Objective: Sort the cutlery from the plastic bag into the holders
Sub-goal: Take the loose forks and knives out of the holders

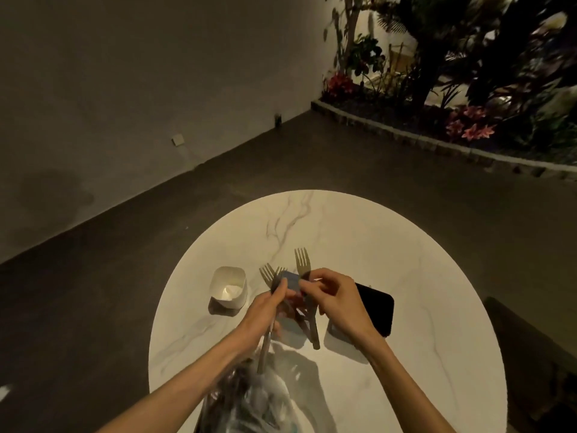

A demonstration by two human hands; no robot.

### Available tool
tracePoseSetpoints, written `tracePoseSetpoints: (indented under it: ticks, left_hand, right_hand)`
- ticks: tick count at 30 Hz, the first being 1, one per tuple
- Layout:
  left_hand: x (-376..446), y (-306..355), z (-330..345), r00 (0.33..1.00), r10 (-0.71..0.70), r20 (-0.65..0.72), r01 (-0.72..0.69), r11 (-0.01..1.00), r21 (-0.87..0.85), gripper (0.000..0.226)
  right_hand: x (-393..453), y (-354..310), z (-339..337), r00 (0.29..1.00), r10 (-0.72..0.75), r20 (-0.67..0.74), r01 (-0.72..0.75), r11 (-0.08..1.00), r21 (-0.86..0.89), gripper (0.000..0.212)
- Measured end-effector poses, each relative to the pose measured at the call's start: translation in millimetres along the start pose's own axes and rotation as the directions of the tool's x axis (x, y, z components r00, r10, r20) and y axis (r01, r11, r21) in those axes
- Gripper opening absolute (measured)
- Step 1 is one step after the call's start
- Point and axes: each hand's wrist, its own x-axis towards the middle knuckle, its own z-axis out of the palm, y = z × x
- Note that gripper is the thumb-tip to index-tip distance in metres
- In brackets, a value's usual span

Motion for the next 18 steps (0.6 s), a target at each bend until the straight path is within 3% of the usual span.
tracePoseSetpoints:
  ticks: [7, 11, 13, 16, 18]
  left_hand:
    - [6.9, 11.8, -15.7, 0.997, -0.026, 0.068, 0.032, 0.996, -0.087, 0.054]
    - [12.8, 14.4, -19.2, 0.991, -0.068, 0.112, 0.084, 0.987, -0.14, 0.052]
    - [14.5, 18.7, -21.7, 0.989, -0.085, 0.124, 0.096, 0.992, -0.085, 0.062]
    - [21.5, 22.9, -24.1, 0.987, -0.071, 0.144, 0.07, 0.997, 0.014, 0.07]
    - [29.6, 22.0, -26.4, 0.98, -0.086, 0.179, 0.081, 0.996, 0.034, 0.066]
  right_hand:
    - [11.2, 9.2, 36.5, 1.0, -0.015, -0.02, 0.01, 0.97, -0.242, 0.013]
    - [20.0, 1.8, 51.3, 0.996, 0.061, 0.065, -0.048, 0.983, -0.179, 0.011]
    - [24.1, 0.5, 55.6, 0.989, 0.143, 0.047, -0.137, 0.984, -0.114, 0.009]
    - [28.4, -0.7, 57.6, 0.96, 0.269, 0.074, -0.277, 0.953, 0.12, 0.01]
    - [31.7, -0.4, 58.2, 0.959, 0.272, 0.074, -0.28, 0.949, 0.142, 0.01]
